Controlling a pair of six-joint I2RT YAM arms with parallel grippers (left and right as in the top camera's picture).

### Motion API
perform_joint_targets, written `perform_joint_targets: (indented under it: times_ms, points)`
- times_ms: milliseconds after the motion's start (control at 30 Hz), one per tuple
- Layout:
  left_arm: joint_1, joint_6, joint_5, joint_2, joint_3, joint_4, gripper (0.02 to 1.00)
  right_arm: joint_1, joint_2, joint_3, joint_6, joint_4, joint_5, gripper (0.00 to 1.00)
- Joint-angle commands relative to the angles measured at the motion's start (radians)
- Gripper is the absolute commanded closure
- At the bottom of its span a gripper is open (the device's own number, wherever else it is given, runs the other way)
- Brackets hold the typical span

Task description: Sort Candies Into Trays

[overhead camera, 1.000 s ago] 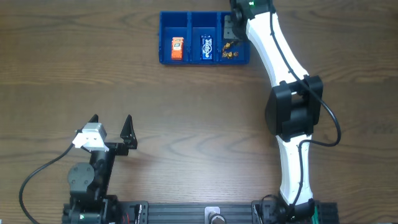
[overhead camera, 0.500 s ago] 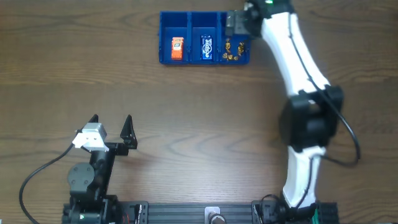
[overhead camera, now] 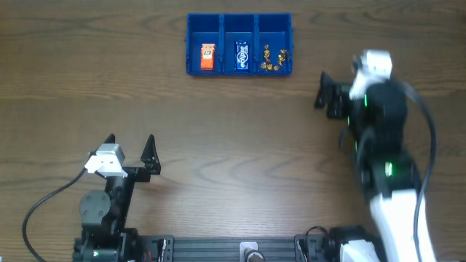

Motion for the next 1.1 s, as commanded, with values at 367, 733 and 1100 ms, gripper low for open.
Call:
perform_joint_targets:
  times_ms: [367,733,1100]
  points:
    - [0.004,0.011,0.018,-0.007,-0.020,-0.032,0.020,0.001,-0.648,-0.589,-0.018,0.298,0.001,0.003]
    - [0.004,0.011,0.018,-0.007,-0.020,-0.032,0.020,-0.024,-0.772,-0.760,-0.045,0.501,-0.004,0.003]
    - [0.004,0.011,0.018,-0.007,-0.020,-0.033,0.020,-0.080,-0.818,-0.757,-0.148,0.401,-0.067,0.003]
